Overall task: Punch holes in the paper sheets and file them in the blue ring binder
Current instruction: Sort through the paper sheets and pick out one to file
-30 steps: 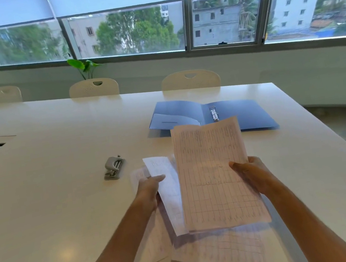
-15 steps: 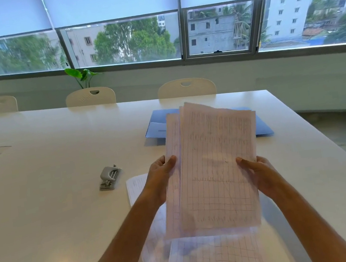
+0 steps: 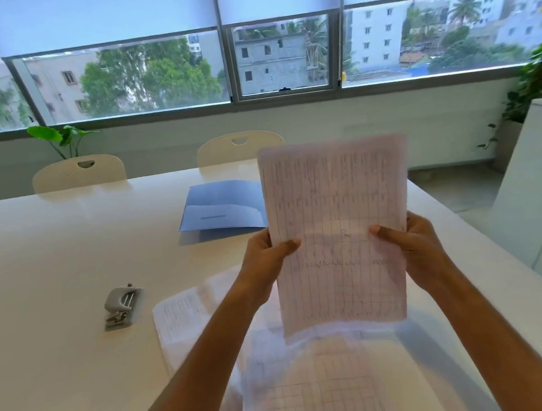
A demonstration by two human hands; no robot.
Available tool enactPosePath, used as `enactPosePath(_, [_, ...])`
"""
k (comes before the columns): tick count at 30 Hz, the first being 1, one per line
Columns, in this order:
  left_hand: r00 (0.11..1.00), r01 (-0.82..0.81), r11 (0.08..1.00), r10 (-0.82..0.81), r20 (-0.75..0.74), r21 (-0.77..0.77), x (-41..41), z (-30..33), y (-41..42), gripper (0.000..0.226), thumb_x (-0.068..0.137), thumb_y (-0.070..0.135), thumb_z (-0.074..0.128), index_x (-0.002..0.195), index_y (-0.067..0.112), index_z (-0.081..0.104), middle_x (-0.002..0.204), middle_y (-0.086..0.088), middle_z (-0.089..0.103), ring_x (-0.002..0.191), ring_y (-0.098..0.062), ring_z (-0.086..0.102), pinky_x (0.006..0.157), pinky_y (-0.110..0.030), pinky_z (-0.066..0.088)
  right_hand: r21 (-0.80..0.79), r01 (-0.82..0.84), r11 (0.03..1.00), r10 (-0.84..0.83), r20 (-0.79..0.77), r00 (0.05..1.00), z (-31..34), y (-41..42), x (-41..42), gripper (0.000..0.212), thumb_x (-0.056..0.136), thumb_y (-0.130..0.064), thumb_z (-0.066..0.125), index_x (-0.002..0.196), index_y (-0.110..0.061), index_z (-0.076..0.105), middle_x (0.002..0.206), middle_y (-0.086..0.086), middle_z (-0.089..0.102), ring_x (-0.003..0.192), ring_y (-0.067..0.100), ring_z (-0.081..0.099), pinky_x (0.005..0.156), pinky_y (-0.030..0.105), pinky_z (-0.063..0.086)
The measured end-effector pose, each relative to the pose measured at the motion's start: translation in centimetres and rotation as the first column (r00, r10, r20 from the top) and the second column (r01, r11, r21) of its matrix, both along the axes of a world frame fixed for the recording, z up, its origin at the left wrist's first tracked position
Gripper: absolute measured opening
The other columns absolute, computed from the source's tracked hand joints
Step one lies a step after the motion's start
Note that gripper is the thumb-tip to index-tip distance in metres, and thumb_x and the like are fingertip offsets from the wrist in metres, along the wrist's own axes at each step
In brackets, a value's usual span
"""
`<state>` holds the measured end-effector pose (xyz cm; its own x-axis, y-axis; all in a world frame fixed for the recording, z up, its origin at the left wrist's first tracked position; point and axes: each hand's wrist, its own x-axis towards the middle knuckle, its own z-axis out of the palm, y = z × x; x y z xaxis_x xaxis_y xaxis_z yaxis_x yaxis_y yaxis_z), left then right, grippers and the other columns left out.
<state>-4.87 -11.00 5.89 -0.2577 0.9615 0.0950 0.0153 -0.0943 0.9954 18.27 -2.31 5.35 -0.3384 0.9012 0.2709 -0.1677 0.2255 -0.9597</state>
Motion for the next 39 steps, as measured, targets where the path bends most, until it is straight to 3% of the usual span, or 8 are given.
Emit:
enactPosePath(3, [0.998, 0.055, 0.997, -0.056, 0.006, 0.061, 1.3, 1.0, 0.9, 0.009, 0.091, 0.01, 0.059, 0.098, 0.013, 0.064, 0.093, -0.006, 0.07, 0.095, -0.032, 0.067, 0.089, -0.056, 0.052, -0.025, 0.057, 0.998, -0.057, -0.026, 0.998, 1.2, -0.2, 2.3, 0.013, 0.078, -0.007, 0.073, 0.089, -0.01, 0.067, 0.092, 0.001, 0.074, 0.094, 0.034, 0.068, 0.086, 0.057, 0.054])
enactPosePath(11, [0.977, 0.215, 0.965, -0.212, -0.039, 0.148, 6.0, 2.8, 3.2, 0.012, 0.086, 0.025, 0.065, 0.095, 0.017, 0.066, 0.092, -0.002, 0.071, 0.089, -0.023, 0.07, 0.076, -0.034, 0.057, 0.065, 0.263, 0.963, -0.261, -0.033, 0.965, 2.8, -2.2, 7.1, 0.008, 0.083, -0.006, 0.066, 0.091, -0.007, 0.065, 0.084, -0.011, 0.074, 0.089, 0.025, 0.068, 0.087, 0.054, 0.052])
enactPosePath(16, [0.973, 0.228, 0.971, -0.231, 0.025, 0.07, 8.3, 0.6, 3.7, 0.032, 0.074, 0.031, 0.07, 0.102, 0.017, 0.064, 0.092, 0.0, 0.072, 0.088, -0.023, 0.07, 0.076, -0.038, 0.06, -0.023, 0.269, 0.963, -0.269, 0.006, 0.963, 0.7, -3.3, 8.8, 0.061, 0.047, -0.04, 0.09, 0.1, -0.016, 0.07, 0.095, -0.001, 0.076, 0.091, 0.024, 0.072, 0.079, 0.046, 0.057])
enactPosePath(22, [0.984, 0.176, 0.982, -0.174, -0.035, 0.063, 10.2, -0.7, 4.1, 0.018, 0.084, 0.011, 0.069, 0.1, 0.013, 0.062, 0.095, -0.004, 0.069, 0.087, -0.023, 0.068, 0.077, -0.042, 0.059, -0.024, 0.354, 0.935, -0.353, 0.037, 0.935, 0.2, -4.3, 9.6, 0.021, 0.071, -0.018, 0.08, 0.089, -0.02, 0.07, 0.085, -0.009, 0.076, 0.09, 0.025, 0.069, 0.085, 0.053, 0.054])
enactPosePath(27, [0.975, 0.222, 0.972, -0.221, -0.018, 0.072, 10.0, -0.9, 4.8, 0.027, 0.076, 0.012, 0.075, 0.1, 0.015, 0.063, 0.097, -0.006, 0.07, 0.089, -0.026, 0.069, 0.075, -0.041, 0.06, -0.026, 0.354, 0.935, -0.349, 0.118, 0.93, 0.3, -4.3, 9.9, 0.031, 0.063, -0.031, 0.077, 0.093, -0.026, 0.068, 0.087, -0.012, 0.074, 0.093, 0.018, 0.067, 0.08, 0.041, 0.054])
enactPosePath(30, [0.976, 0.215, 0.976, -0.215, -0.014, -0.017, 9.8, -2.1, 4.9, 0.021, 0.08, 0.007, 0.072, 0.098, 0.014, 0.065, 0.097, -0.006, 0.069, 0.091, -0.024, 0.067, 0.082, -0.046, 0.057, -0.038, 0.369, 0.929, -0.357, 0.178, 0.917, -0.7, -4.0, 9.5, 0.019, 0.078, -0.027, 0.077, 0.093, -0.031, 0.066, 0.098, -0.009, 0.07, 0.096, 0.018, 0.064, 0.088, 0.049, 0.052])
enactPosePath(34, [0.97, 0.24, 0.971, -0.24, -0.022, -0.007, 8.6, -2.6, 5.0, 0.017, 0.083, 0.01, 0.069, 0.1, 0.009, 0.067, 0.097, -0.008, 0.072, 0.091, -0.026, 0.07, 0.08, -0.041, 0.058, 0.048, 0.424, 0.905, -0.421, 0.258, 0.87, -1.1, -3.7, 8.9, 0.015, 0.086, -0.023, 0.068, 0.088, -0.035, 0.059, 0.09, -0.012, 0.066, 0.083, 0.012, 0.064, 0.08, 0.042, 0.054])
enactPosePath(39, [0.968, 0.213, 0.977, -0.208, -0.138, 0.017, 4.7, -2.4, 4.9, 0.03, 0.084, 0.025, 0.068, 0.109, 0.008, 0.068, 0.105, -0.004, 0.073, 0.098, -0.014, 0.069, 0.082, -0.024, 0.056, 0.102, 0.496, 0.862, -0.505, 0.251, 0.826, -1.0, -2.6, 8.6, 0.014, 0.085, -0.021, 0.07, 0.097, -0.017, 0.065, 0.079, -0.007, 0.067, 0.069, 0.015, 0.066, 0.065, 0.029, 0.054])
